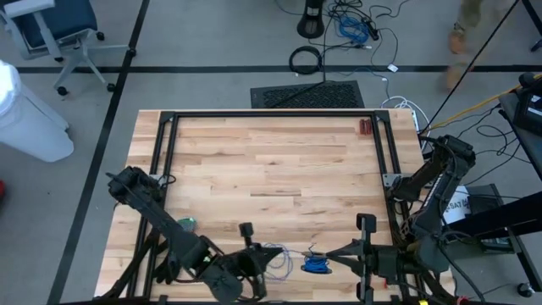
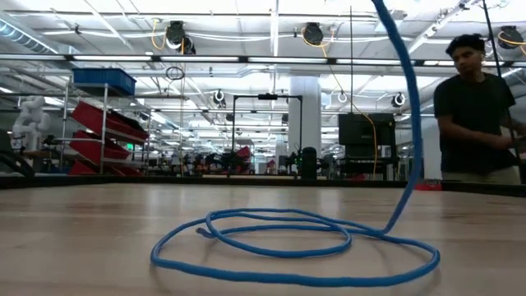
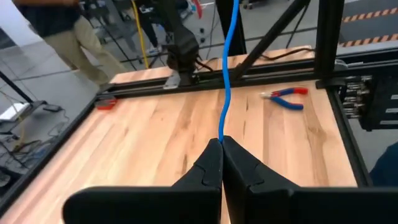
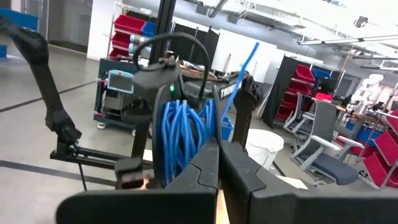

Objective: Coil cords
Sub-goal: Coil the blue wire onto the spool

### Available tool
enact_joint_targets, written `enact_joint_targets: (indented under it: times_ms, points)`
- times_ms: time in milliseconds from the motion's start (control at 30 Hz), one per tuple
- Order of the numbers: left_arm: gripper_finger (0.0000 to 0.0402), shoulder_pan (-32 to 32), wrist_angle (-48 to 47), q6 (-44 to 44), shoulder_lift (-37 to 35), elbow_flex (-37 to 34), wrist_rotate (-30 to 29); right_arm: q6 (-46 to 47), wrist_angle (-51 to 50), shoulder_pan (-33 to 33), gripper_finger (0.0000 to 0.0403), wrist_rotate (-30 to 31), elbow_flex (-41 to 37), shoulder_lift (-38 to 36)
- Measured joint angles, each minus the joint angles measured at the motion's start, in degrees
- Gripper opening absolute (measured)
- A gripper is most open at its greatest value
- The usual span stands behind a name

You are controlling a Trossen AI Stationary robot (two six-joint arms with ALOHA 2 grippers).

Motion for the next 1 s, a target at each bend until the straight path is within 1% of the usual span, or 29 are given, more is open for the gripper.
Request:
enact_joint_targets:
  times_ms: [100,200,300,400,633,800,1000]
  points:
    - [0.0001,-1.47,-0.54,0.04,-1.05,0.00,-2.49,1.15,-1.82,-0.60,0.0000,-0.04,0.00,0.00]
    - [0.0001,-2.66,-1.28,0.05,-2.19,0.00,-3.71,1.64,-3.54,-1.31,0.0000,-0.57,0.00,0.00]
    - [0.0001,-3.87,-2.19,0.07,-3.03,0.00,-5.28,1.85,-5.69,-2.26,0.0000,-3.54,0.00,0.00]
    - [0.0001,-5.19,-2.21,0.09,-4.03,0.00,-5.55,1.94,-7.29,-3.27,0.0000,-5.94,0.00,0.02]
    - [0.0001,-7.60,-1.56,0.46,-4.89,0.02,-7.42,4.17,-13.36,-5.60,0.0000,-9.24,0.00,0.02]
    - [0.0001,-7.90,-0.95,0.14,-5.07,0.02,-7.60,5.41,-15.63,-7.40,0.0000,-8.98,0.00,0.45]
    - [0.0002,-7.89,3.27,1.63,-5.07,0.02,-7.58,5.20,-16.26,-9.72,0.0000,-8.87,0.00,2.20]
